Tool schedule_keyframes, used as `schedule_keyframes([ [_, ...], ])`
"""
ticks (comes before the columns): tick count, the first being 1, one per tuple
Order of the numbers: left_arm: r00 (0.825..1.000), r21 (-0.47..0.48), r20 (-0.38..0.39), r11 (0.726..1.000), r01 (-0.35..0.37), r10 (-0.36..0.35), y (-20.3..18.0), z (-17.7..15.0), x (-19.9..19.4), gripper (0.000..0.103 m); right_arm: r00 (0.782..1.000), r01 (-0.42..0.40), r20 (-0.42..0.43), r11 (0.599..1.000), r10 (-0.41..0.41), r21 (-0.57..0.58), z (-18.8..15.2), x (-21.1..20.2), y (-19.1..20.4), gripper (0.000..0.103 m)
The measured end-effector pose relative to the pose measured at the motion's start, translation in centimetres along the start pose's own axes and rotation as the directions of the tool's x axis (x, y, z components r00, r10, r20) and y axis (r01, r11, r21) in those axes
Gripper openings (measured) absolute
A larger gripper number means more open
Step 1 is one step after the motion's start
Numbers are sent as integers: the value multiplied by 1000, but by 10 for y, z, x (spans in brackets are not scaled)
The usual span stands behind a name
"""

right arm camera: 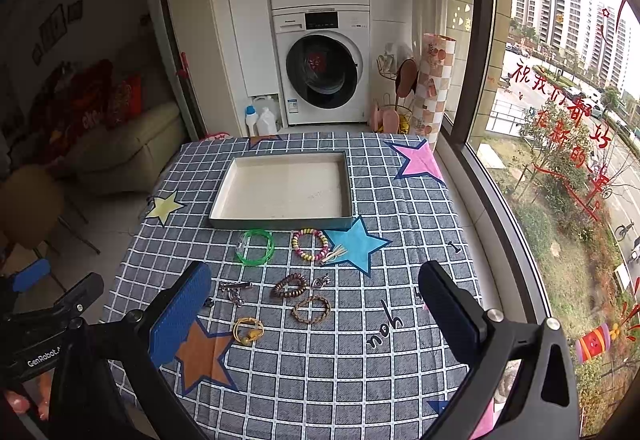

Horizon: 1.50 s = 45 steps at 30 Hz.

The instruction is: Organize jewelry

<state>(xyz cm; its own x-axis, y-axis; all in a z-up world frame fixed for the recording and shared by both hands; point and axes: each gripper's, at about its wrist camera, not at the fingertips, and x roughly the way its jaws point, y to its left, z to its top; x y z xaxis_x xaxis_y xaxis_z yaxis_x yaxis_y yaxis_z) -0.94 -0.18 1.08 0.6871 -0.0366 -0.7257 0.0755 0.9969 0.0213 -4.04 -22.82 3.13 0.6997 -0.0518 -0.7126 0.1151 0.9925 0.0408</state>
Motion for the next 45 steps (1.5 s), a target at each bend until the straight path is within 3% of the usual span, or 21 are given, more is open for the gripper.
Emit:
schedule_keyframes([
  [17,1000,-1,-27,1000,15,-15,6,-5,5,103,1000,5,-12,1000,-5,5,-9,0,4,103],
  [21,996,-16,-78,999,30,-32,13,-11,18,103,999,7,-35,1000,-7,7,-12,6,4,103],
  [26,981,-44,-190,999,28,-36,29,-23,50,103,992,11,-128,999,-6,33,-22,29,2,103],
  [32,949,-47,-311,998,30,-43,43,-43,95,103,964,42,-264,997,-22,70,-46,65,-6,103],
  [40,922,-12,-385,999,37,-39,44,-58,153,103,899,103,-436,988,-42,118,-72,125,-19,103],
  [45,912,-8,-406,999,52,-50,35,-62,185,103,876,117,-481,986,-44,123,-82,154,-25,103],
])
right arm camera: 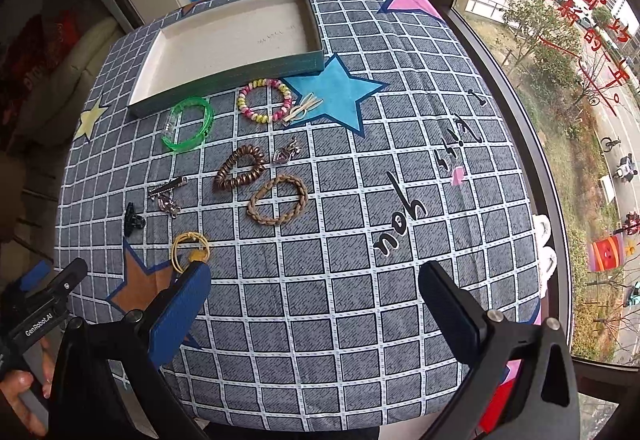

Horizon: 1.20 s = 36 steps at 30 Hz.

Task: Organize jewelry
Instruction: 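Grasp the black claw clip with the left tool while the right tool grasps the braided bracelet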

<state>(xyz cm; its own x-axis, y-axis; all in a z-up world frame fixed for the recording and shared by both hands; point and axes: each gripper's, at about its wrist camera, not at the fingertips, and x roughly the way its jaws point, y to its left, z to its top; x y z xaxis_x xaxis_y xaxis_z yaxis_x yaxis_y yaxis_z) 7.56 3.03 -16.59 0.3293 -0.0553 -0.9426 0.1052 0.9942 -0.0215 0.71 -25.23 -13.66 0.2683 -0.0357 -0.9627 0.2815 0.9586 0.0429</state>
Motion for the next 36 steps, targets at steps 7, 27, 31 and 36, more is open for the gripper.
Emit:
schedule_keyframes([
  [7,1000,-1,-16,1000,2,-2,-13,16,40,103,999,8,-44,1000,-9,-31,17,54,-5,103],
  [27,1000,48,-20,999,16,-15,-29,36,88,63,999,-12,-42,975,3,-221,45,117,37,54],
  [31,999,69,-19,997,29,-27,-34,38,87,36,999,-26,-43,969,16,-246,44,120,57,21],
  [36,998,45,-6,997,56,-56,-33,36,74,36,998,-62,-46,972,53,-226,48,114,62,7],
])
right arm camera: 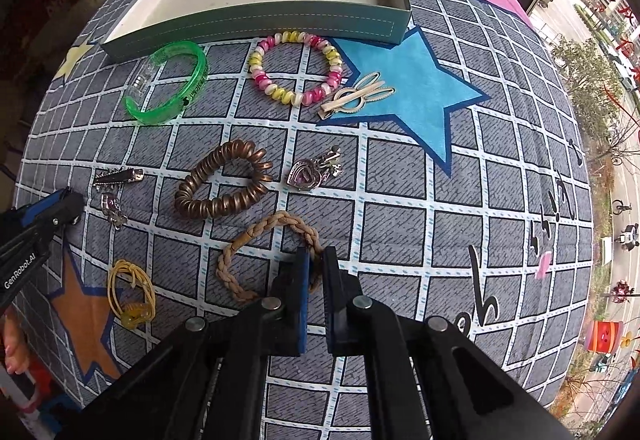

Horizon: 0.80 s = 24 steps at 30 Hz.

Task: Organize jewelry
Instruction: 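Grasp the black claw clip with the left tool while the right tool grasps the braided bracelet, then carry both items into the tray and open both tools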

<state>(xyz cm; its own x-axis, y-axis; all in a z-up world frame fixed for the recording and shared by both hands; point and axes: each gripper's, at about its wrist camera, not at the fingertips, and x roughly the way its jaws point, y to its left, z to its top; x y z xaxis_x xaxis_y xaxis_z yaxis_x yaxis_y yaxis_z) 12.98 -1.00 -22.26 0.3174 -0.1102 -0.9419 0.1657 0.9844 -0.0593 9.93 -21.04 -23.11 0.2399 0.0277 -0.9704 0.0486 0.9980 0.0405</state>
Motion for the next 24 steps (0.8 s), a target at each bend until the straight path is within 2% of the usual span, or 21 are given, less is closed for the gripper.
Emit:
schedule_keyframes([
  [3,1000,-9,14,1000,14,-14,6,0,-12,36,999,-47,27,999,47,10,5,-12,-6,7],
  [8,998,-33,43,999,39,-38,10,24,-30,36,991,-116,71,993,113,33,28,-31,-13,7],
  [15,990,-2,119,997,83,-82,-10,73,-46,36,972,-194,151,978,181,76,68,-51,-47,7],
  [19,984,25,151,996,88,-91,-23,107,-43,36,962,-209,194,976,193,62,100,-62,-65,7],
  [24,980,16,178,996,86,-88,-33,151,-26,36,953,-222,221,974,208,40,145,-58,-66,7],
])
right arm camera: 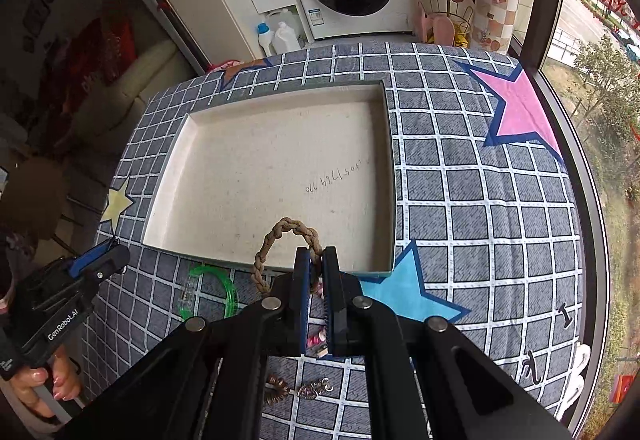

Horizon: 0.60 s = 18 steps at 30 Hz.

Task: Organize jewelry
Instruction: 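Carry both items into the tray and open both tools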

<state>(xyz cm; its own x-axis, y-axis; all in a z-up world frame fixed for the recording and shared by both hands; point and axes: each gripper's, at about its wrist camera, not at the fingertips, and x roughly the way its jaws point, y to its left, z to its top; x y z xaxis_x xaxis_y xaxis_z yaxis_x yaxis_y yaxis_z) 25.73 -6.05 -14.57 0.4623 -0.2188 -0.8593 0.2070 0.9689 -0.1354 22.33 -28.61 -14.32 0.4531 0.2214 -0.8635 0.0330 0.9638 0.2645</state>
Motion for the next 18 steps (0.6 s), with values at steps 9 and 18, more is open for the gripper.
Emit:
schedule_keyframes([
  [9,998,-29,10,998,-58,59,-7,54,63,36,998,-38,-37,997,40,61,57,57,-11,7],
  [18,991,-18,-36,992,-128,127,-10,66,117,36,997,-28,-71,998,32,65,89,106,-18,7],
])
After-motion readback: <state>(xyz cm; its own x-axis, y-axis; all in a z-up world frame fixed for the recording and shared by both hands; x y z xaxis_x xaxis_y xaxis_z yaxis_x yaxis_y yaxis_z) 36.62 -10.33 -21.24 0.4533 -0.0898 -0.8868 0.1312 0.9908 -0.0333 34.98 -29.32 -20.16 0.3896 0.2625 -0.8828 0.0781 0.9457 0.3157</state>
